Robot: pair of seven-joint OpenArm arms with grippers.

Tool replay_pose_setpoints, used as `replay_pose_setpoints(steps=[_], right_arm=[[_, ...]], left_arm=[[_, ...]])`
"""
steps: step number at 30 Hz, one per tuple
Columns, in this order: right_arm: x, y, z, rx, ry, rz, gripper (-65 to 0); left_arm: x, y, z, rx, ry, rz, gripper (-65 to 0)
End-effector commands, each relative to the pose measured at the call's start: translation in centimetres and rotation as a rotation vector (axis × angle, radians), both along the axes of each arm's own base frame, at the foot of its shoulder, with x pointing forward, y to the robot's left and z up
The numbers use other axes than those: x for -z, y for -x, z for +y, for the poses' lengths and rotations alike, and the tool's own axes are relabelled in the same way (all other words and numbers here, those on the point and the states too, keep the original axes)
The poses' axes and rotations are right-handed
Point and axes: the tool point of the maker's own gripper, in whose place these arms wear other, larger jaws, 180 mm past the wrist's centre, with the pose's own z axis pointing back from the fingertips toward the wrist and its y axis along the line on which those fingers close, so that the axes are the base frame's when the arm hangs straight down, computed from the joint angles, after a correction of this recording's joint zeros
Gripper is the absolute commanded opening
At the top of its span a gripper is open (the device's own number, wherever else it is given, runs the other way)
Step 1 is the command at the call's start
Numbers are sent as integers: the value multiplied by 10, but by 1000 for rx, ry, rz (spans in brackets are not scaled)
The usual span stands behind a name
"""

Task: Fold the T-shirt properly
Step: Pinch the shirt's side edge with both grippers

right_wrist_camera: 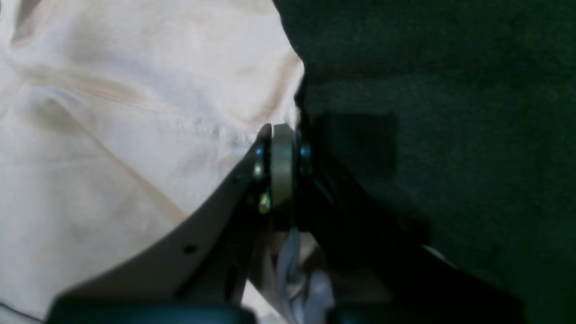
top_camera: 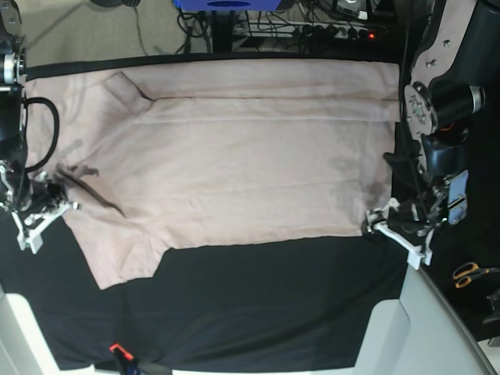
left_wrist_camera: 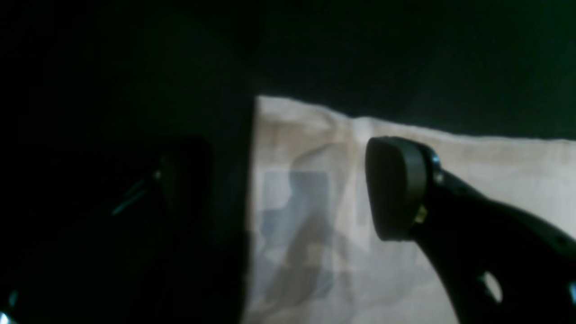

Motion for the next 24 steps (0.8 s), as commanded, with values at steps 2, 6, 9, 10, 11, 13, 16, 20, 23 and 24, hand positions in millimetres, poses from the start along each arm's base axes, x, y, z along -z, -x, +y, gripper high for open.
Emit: replay_pose_setpoints(steps=[2, 6, 9, 10, 11, 13, 16, 20, 23, 24], right_arm=[[-23, -16, -13, -8, 32, -73, -650], [-36, -21, -10, -37, 48, -112, -650], [-36, -21, -11, -36, 50, -112, -650], [-36, -21, -11, -36, 50, -112, -650], [-35, -20, -11, -36, 50, -110, -650], [-35, -20, -11, -36, 50, -110, -650], [-35, -20, -10, -36, 48, -109, -650], [-34, -19, -10, -36, 48, -108, -650], [-34, -19, -10, -36, 48, -108, -650], [-34, -19, -10, -36, 48, -108, -650]], left_arm=[[-15, -14, 25, -88, -47, -49, -120], [-10, -13, 24, -106, -41, -51, -122], [-11, -18, 15, -95, -30, -57, -123], [-11, -20, 8, -88, -23, -59, -123], [-10, -22, 1, -78, -18, -58, -123], [-9, -26, -10, -68, -3, -63, -125], [-7, -27, -21, -60, 15, -63, -127], [-5, -27, -22, -66, 17, -74, -128], [4, -23, -24, -86, 39, -66, -130], [10, -19, -27, -90, 50, -52, -133]])
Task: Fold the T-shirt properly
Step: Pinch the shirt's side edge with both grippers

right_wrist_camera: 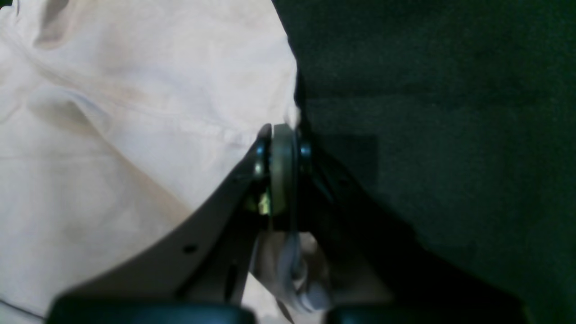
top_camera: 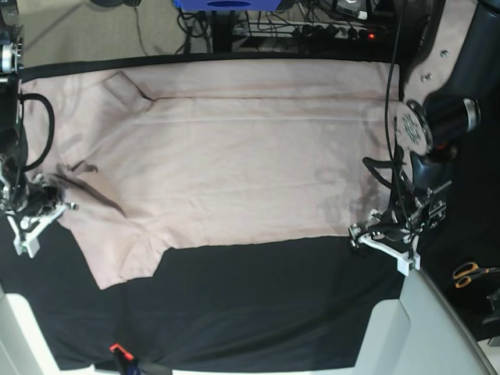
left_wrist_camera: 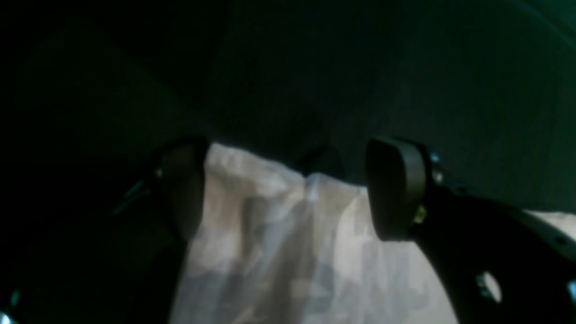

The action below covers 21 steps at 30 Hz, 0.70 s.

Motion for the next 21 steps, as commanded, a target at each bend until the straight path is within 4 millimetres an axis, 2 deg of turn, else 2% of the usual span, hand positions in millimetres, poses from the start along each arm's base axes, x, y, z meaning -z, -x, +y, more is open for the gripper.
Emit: replay_pose_setpoints(steps=[1, 3, 9, 15, 18, 21], right_arm=[[-18, -16, -9, 4, 13, -56, -650], [-18, -16, -10, 4, 14, -56, -650], [-18, -16, -10, 4, 14, -56, -650], [-18, -15, -10, 5, 14, -55, -650], [-18, -17, -7, 4, 9, -66, -650], [-25, -25, -7, 8, 11, -113, -650]], left_arm=[[5, 5, 0, 4, 6, 35, -148], [5, 5, 1, 2, 4, 28, -235], [5, 6, -5, 20, 20, 24, -635], [0, 2, 3, 13, 6, 10, -650], [-17, -11, 10, 27, -24, -30, -650], [-26, -8, 24, 59, -81, -7, -650]])
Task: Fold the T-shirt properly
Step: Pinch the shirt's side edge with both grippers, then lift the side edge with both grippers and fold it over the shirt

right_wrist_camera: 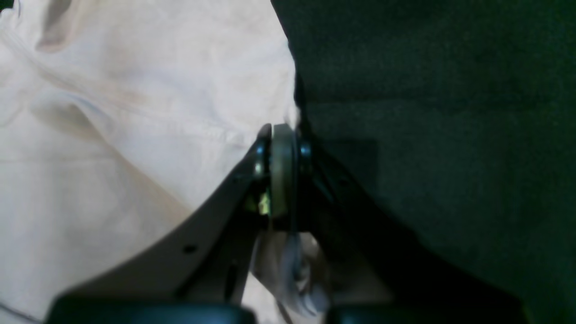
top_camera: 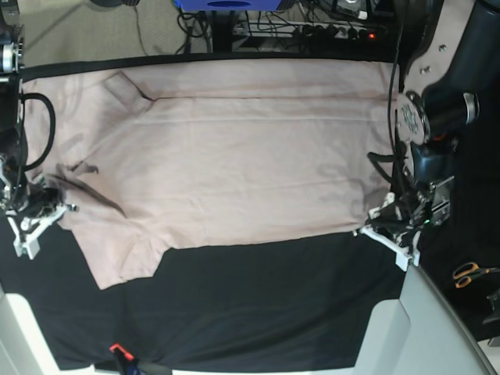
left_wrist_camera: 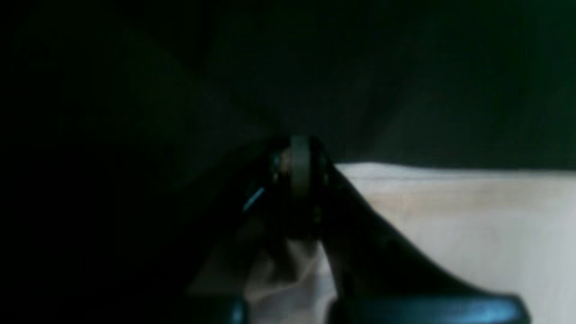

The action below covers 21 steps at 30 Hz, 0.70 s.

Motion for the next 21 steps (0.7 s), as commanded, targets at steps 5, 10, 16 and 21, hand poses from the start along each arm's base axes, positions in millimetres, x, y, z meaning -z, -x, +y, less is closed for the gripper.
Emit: replay_pose_setpoints(steps=[5, 10, 16, 21], right_arm=[[-25, -23, -10, 11, 12, -99, -650], [-35, -33, -13, 19, 19, -177, -650], [-41, -39, -14, 25, 21, -221, -650], [-46, -42, -10, -6, 9, -259, -650]], left_arm=[[-46, -11, 32, 21, -124, -97, -650], [-57, -1, 38, 43, -180, -116, -650], [-58, 1, 35, 43, -172, -126, -650], [-65, 4, 47, -14, -86, -169, -650]])
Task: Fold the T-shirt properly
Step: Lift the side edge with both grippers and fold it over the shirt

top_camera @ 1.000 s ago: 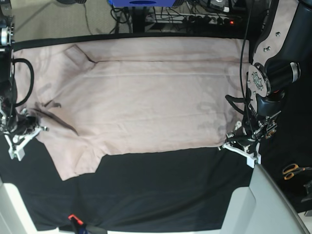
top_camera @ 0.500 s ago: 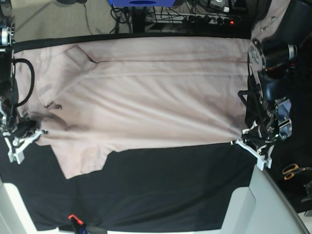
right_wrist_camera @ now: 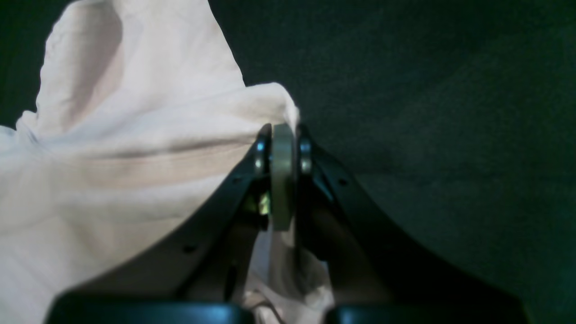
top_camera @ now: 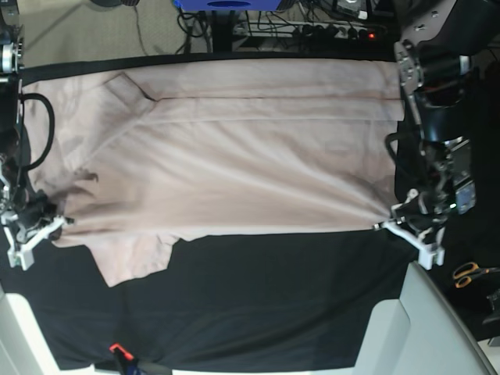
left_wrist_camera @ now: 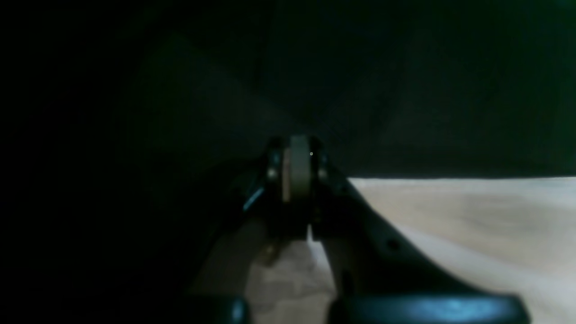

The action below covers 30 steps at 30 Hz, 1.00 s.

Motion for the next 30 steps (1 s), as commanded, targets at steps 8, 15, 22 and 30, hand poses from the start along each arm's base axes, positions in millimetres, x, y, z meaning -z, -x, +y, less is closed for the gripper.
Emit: replay_pose_setpoints(steps=[8, 15, 22, 30], right_arm=[[-32, -23, 2, -62, -13, -128, -650], [-31, -21, 0, -58, -13, -124, -650], [-34, -5, 14, -127, -7, -87, -650], [-26, 32, -4, -82, -2, 20, -650]], left_arm=[[-21, -6, 19, -35, -14, -67, -650], [-40, 0, 12, 14, -55, -86, -650], [-44, 23, 4, 68, -105, -47, -650], [-37, 69, -7, 135, -161, 49, -650]])
